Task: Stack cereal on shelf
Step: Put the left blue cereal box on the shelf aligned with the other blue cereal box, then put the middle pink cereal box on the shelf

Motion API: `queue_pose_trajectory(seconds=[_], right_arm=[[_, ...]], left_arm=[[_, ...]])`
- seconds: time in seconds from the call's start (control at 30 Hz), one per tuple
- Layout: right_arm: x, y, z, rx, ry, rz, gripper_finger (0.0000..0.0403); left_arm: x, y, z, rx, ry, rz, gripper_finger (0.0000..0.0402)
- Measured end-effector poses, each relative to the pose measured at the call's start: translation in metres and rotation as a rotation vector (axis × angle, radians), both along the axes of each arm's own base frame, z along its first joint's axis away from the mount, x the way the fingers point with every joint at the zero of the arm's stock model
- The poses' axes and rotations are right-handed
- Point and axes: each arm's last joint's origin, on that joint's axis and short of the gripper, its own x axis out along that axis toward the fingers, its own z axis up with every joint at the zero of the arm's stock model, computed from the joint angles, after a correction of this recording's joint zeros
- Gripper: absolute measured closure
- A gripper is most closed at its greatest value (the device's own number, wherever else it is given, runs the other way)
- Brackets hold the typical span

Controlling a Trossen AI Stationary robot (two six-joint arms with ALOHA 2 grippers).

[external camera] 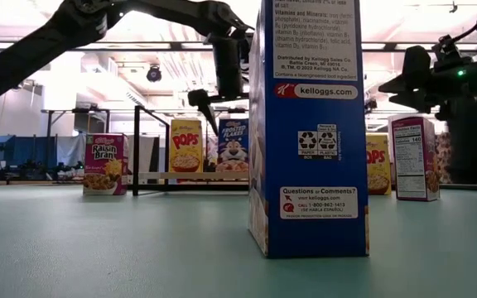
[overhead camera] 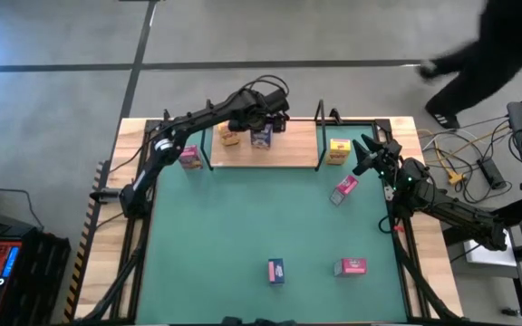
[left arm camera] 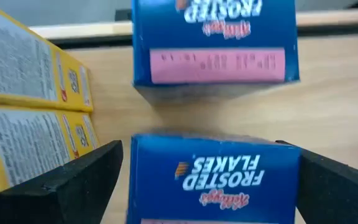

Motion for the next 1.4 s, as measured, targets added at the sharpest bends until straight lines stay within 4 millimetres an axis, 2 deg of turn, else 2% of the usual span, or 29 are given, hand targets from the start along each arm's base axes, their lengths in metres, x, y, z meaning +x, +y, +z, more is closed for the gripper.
queue_pose_trajectory(seconds=[0.37,0.6,0.87,1.1,1.23,1.4], right_arm=[[0.000,0.000,0.000,0.000,0.000,0.000,0.0188],[0.000,0.000,0.000,0.000,0.000,0.000,0.0188],[0.000,0.000,0.000,0.001,0.002,0.000,0.0188],[0.000,0.000,0.000,0.001,0.001,0.000,0.0188],[0.000,0.000,0.000,0.002,0.003,0.000,0.0188],[0.000,0.000,0.000,0.002,0.003,0.000,0.0188]], left_arm=[[0.003,0.004,0.002,0.046,-0.038,0.026,0.0006],[0.002,-0.002,0.020,0.067,-0.047,-0.025,0.0006],[-0.014,-0.016,0.038,0.028,0.006,-0.046,0.0006],[-0.030,-0.039,0.062,-0.067,-0.001,-0.104,0.0006],[-0.044,-0.061,0.078,-0.093,0.052,-0.131,0.0006],[-0.050,-0.088,0.088,-0.088,0.038,-0.181,0.0006]])
